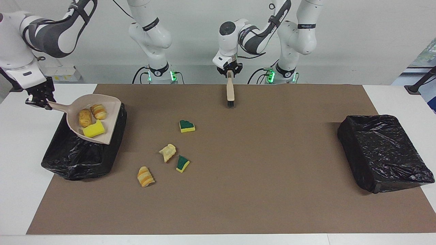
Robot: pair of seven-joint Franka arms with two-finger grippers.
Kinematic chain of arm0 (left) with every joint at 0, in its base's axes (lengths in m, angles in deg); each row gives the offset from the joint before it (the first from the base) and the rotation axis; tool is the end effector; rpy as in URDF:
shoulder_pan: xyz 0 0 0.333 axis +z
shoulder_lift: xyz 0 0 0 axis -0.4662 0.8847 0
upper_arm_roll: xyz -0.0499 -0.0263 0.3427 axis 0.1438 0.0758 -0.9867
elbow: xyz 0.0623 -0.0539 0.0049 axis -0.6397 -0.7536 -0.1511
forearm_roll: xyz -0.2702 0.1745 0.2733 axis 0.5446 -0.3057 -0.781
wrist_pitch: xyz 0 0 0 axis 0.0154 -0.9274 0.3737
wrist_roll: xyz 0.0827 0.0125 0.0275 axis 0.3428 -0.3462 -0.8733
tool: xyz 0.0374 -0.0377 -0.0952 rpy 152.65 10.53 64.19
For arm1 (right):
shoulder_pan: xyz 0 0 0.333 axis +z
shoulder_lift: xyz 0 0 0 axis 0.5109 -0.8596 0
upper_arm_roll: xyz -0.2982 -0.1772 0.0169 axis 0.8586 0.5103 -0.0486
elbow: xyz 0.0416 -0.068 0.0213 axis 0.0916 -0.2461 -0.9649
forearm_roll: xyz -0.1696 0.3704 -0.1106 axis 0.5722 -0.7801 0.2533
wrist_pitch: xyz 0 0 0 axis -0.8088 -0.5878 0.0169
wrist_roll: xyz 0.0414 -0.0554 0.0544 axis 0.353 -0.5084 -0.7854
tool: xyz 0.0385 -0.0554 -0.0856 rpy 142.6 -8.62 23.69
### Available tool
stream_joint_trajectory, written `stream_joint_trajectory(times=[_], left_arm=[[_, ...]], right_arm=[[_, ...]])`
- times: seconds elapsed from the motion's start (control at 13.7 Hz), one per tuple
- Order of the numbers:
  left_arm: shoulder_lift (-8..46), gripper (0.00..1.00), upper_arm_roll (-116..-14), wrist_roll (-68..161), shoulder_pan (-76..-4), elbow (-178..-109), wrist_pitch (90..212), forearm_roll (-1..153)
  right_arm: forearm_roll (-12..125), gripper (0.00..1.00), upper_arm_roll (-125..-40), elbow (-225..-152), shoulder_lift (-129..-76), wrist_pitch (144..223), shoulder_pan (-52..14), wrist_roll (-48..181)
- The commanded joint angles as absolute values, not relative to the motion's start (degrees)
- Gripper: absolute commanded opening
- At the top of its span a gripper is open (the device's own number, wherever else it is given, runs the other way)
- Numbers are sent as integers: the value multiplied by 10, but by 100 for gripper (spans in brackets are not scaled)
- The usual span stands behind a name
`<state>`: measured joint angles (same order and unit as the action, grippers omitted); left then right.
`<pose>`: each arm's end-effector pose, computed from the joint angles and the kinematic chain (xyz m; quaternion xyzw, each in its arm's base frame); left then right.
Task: Sweep and dump trash in bin
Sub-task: 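Carry the dustpan over the farther bin and tip it with the right gripper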
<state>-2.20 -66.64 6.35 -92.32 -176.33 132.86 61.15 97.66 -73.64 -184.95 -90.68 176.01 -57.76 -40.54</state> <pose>0.1717 -0.4129 0.3613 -0.9925 0.0397 0.1064 0.0452 0.5436 -0.3094 0.5645 0.7056 0.7005 -0.0685 0.0822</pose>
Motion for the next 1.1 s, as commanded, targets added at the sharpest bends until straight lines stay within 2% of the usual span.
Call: stream_joint_trajectory(times=[0.0, 0.15, 0.29, 0.66, 1.02], left_arm=[[-24, 100, -681, 105, -908, -1758, 1330, 621], [-25, 100, -682, 145, -859, -1722, 1286, 615], [-29, 100, -683, 219, -777, -1684, 1250, 605], [-24, 100, -683, 424, -578, -1548, 1201, 536], [-20, 100, -685, 559, -471, -1392, 1094, 501]], right_arm=[[1048, 0, -745, -1841, -910, 1801, -593, -402], [1104, 0, -745, -1855, -904, 1808, -588, -344], [1159, 0, -747, -1870, -901, 1807, -563, -300], [1219, 0, -746, -1840, -899, 1785, -552, -310], [1189, 0, -757, -1815, -881, 1724, -552, -311]])
